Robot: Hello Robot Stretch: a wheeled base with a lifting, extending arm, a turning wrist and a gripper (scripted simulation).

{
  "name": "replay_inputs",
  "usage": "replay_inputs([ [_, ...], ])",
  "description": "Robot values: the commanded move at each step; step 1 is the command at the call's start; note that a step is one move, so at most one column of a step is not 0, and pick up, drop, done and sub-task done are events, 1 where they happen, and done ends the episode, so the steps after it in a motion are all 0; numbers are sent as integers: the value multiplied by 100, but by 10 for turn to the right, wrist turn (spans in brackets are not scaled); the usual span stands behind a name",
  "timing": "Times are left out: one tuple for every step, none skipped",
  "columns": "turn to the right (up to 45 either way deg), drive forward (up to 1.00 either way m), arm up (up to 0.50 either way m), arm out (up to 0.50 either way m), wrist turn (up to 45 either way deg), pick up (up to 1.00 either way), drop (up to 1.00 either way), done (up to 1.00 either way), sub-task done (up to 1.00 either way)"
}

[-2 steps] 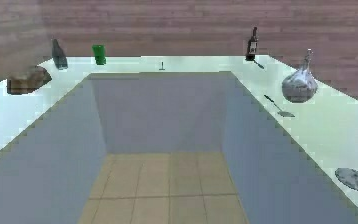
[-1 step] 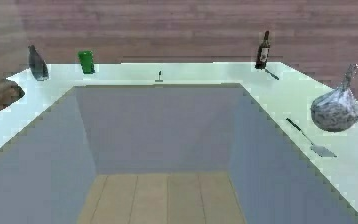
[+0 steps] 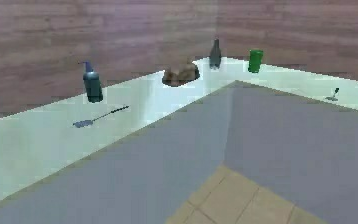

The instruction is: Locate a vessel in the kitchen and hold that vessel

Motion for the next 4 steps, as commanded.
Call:
replay_inputs([
  [450,0,0,0,0,0,0,0,0],
  [270,0,0,0,0,0,0,0,0],
  [0,45,0,0,0,0,0,0,0],
  [-450,0,0,0,0,0,0,0,0],
])
